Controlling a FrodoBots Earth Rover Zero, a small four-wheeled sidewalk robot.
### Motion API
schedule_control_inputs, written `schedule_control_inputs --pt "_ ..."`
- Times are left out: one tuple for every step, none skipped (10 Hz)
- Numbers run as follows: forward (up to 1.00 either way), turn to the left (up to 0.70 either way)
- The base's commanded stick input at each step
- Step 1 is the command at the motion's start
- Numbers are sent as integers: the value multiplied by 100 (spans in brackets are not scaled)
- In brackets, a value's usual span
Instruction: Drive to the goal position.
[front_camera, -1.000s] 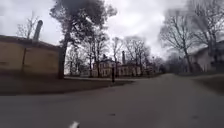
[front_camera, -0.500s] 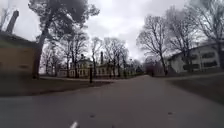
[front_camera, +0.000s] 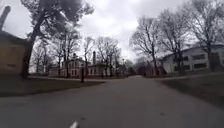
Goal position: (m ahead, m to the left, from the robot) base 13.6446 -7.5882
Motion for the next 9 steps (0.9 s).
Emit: schedule_control_inputs --pt "100 0" --pt "100 0" --pt "100 0" --pt "100 0" --pt "100 0" --pt "100 0" --pt "100 0" --pt "100 -33" --pt "100 -38"
